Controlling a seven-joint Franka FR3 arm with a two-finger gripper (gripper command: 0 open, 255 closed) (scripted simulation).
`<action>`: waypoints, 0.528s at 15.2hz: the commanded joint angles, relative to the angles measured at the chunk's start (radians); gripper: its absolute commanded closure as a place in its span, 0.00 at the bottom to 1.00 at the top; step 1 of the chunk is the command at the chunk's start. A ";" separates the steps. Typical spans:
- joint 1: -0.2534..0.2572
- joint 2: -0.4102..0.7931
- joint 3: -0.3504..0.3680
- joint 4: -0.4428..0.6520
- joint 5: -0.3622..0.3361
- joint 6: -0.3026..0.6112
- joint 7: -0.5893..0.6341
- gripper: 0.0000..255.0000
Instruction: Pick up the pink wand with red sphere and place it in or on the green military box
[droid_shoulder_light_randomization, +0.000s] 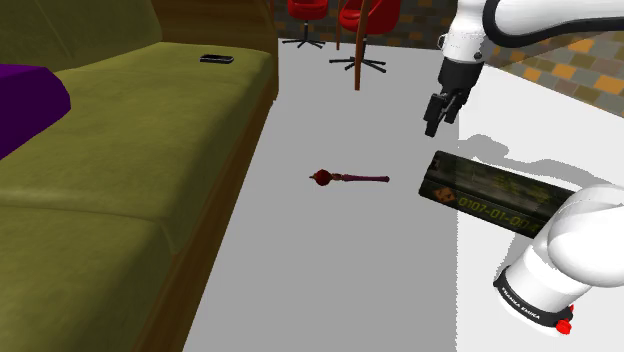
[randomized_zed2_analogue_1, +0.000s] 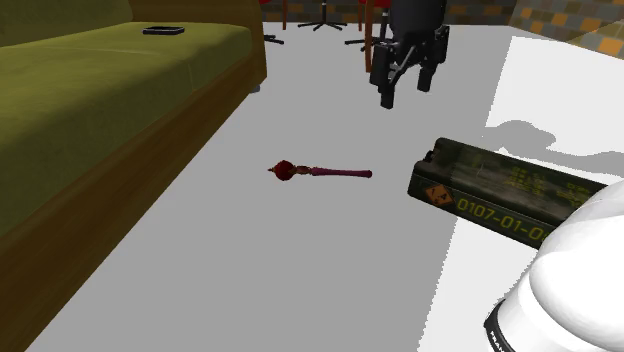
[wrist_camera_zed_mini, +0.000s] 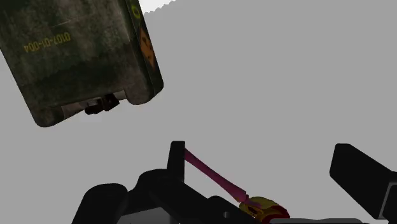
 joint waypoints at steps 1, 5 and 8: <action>0.000 0.000 0.000 0.000 0.000 0.000 0.000 0.00; 0.027 0.094 -0.071 -0.040 -0.015 0.155 -0.154 0.00; 0.051 0.184 -0.122 -0.051 -0.016 0.267 -0.271 0.00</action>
